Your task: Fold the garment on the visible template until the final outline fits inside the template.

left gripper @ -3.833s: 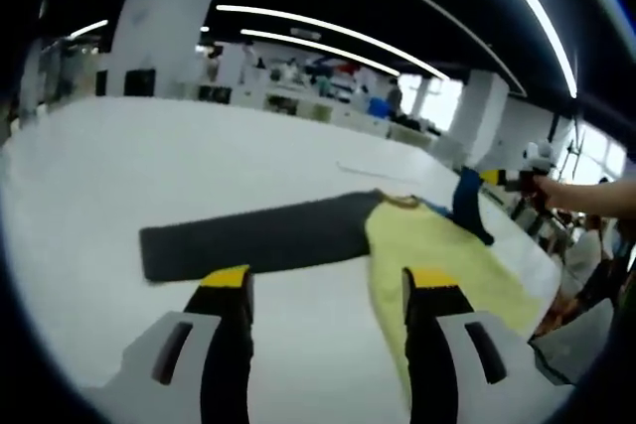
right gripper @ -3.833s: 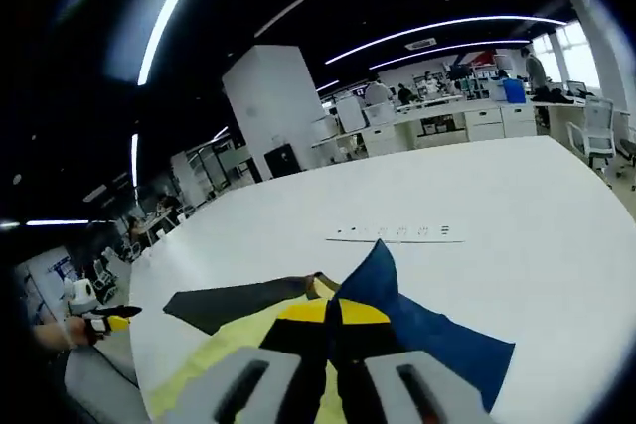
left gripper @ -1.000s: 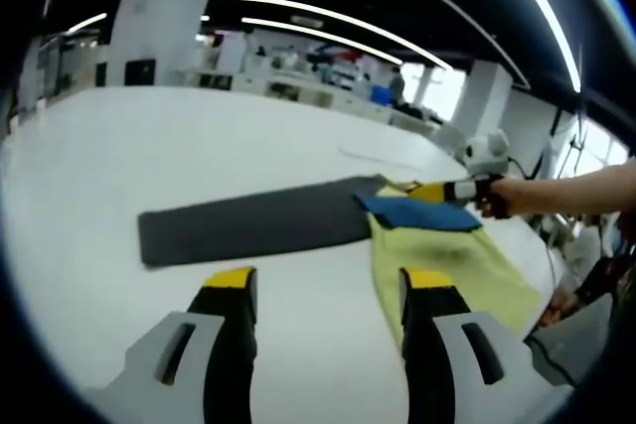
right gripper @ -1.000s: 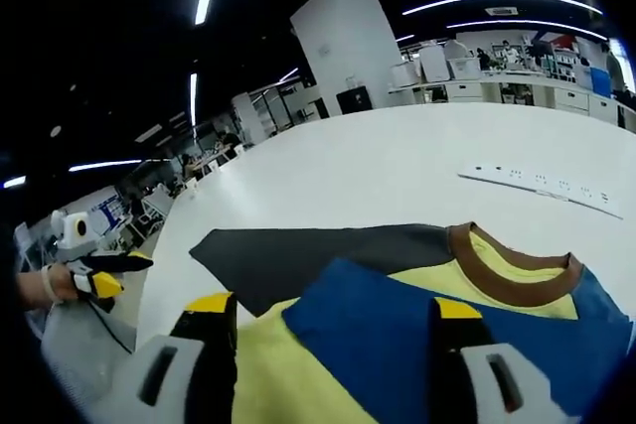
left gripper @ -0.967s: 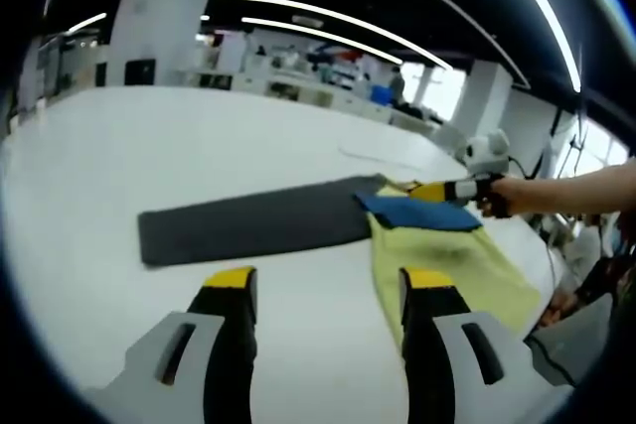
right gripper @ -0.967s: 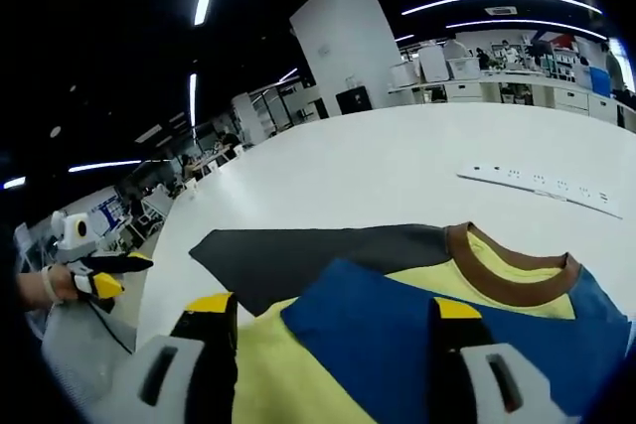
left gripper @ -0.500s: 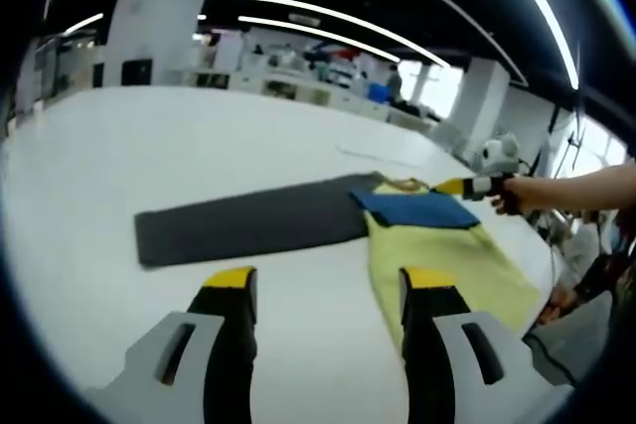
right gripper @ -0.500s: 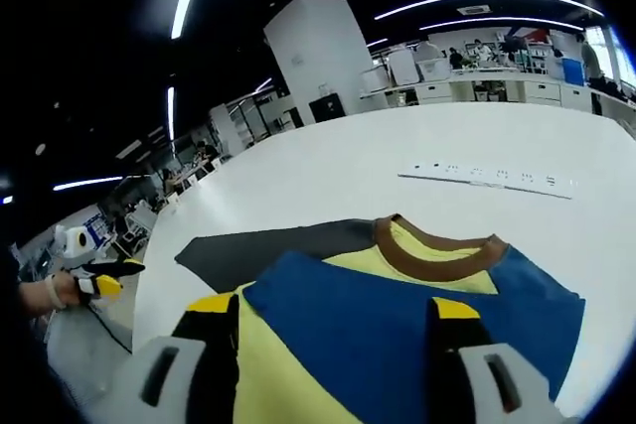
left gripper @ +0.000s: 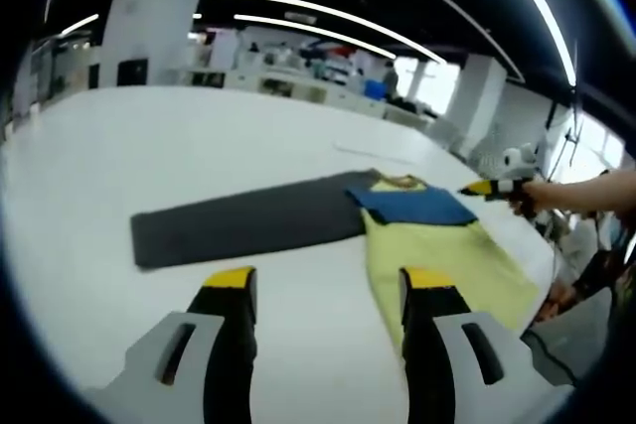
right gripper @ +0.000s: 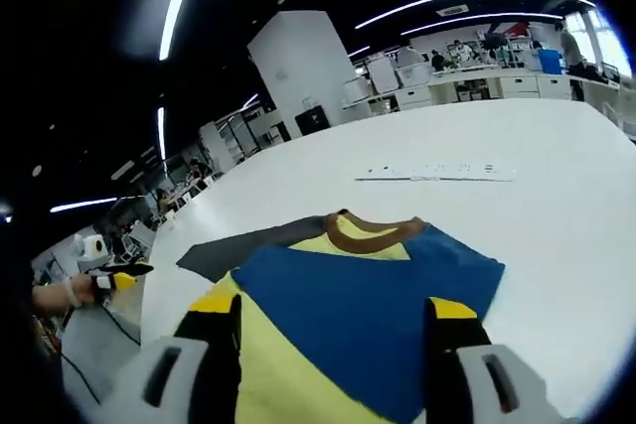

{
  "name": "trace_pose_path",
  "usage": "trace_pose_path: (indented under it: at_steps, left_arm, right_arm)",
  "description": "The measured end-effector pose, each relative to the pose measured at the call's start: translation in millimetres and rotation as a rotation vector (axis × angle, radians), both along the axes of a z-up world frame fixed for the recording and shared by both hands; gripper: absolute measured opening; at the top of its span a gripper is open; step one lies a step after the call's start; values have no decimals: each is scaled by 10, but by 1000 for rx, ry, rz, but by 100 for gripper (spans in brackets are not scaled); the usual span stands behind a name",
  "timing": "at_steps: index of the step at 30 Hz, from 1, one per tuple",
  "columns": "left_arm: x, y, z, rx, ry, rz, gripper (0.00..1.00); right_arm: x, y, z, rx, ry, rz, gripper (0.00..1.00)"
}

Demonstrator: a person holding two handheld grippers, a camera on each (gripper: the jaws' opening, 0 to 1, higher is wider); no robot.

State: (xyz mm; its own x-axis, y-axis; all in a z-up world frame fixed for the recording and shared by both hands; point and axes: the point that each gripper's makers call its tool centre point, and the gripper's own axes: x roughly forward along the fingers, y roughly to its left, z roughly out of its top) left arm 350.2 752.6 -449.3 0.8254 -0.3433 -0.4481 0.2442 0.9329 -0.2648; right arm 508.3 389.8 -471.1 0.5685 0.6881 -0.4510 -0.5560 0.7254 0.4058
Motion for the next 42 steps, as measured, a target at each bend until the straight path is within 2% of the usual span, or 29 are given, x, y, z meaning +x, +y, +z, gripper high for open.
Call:
trace_pose_path:
  at_steps: [6, 9, 11, 14, 19, 29, 37, 42]
  left_arm:
    - [4, -10, -11, 3, 3, -4, 54]
    - [5, -11, -12, 4, 4, -4, 54]
    - [5, -9, -13, 4, 4, -4, 54]
    - [4, -5, -13, 5, 4, -3, 54]
    - [7, -2, -17, 6, 5, -2, 54]
    - [4, 12, -24, 10, 8, 0, 54]
    - [-3, 14, -39, 13, 15, -2, 54]
    - [-11, 22, -40, 13, 16, 3, 54]
  right_arm:
    - [-79, -273, 2, 27, 29, -69, 64]
    - [-124, -336, -8, 54, 57, -95, 56]
    - [-155, -372, -26, 44, 57, -99, 52]
    - [-214, -430, -77, 48, 89, -107, 46]
    - [-290, -481, -148, 54, 118, -128, 43]
    - [-382, -566, -378, 83, 228, -204, 23]
    - [-418, -484, -432, 133, 280, -216, 18]
    - [-412, -455, -423, 165, 298, -242, 8]
